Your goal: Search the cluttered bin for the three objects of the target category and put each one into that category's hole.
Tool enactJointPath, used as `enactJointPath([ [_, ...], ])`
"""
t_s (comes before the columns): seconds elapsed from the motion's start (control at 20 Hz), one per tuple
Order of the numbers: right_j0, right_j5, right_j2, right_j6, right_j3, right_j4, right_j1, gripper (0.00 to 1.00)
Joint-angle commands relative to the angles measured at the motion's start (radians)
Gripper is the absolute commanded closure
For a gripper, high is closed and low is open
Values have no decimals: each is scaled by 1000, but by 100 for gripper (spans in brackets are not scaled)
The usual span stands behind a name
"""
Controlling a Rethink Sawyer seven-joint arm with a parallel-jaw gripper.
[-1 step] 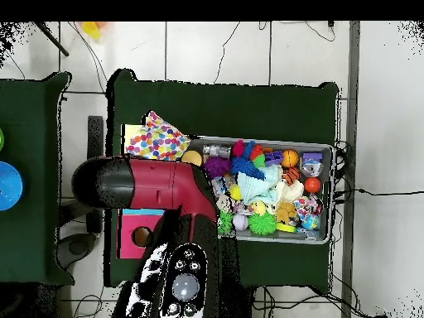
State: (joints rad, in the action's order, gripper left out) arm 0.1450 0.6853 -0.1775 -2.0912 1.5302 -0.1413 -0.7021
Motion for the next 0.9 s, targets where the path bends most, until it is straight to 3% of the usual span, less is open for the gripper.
enactJointPath([
  [0.05,-2,23,18,-142,-30,25,63,100],
  [0.9,4,-95,36,-182,-47,-14,141,100],
])
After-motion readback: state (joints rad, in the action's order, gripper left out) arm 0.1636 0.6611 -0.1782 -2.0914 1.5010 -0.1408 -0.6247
